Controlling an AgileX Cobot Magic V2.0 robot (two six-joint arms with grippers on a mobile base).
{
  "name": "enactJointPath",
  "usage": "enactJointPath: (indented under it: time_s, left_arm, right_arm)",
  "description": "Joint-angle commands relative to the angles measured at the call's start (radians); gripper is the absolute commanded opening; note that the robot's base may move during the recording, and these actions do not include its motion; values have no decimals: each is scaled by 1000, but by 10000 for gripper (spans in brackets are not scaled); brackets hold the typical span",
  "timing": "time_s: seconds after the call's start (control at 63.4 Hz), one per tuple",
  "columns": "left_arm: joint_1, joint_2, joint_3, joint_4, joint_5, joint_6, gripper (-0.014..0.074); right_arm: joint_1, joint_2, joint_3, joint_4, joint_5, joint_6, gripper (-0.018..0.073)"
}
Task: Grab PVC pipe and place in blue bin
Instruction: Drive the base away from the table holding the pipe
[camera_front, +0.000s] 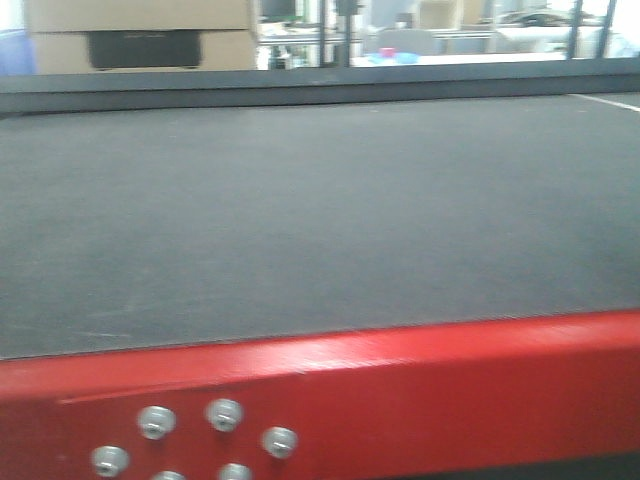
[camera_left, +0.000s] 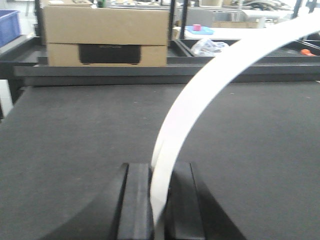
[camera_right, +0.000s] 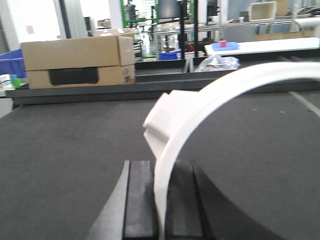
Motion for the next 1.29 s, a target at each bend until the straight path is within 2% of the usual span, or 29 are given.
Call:
enactJointPath:
  time_s: [0.0, 1.277]
  left_arm:
    - [2, -3, -1, 2, -31, -7, -111]
    - [2, -3, -1, 2, -31, -7, -111]
  right_arm:
    - [1, -5, -8, -8, -19, -4, -162]
    - [1, -5, -8, -8, -19, -4, -162]
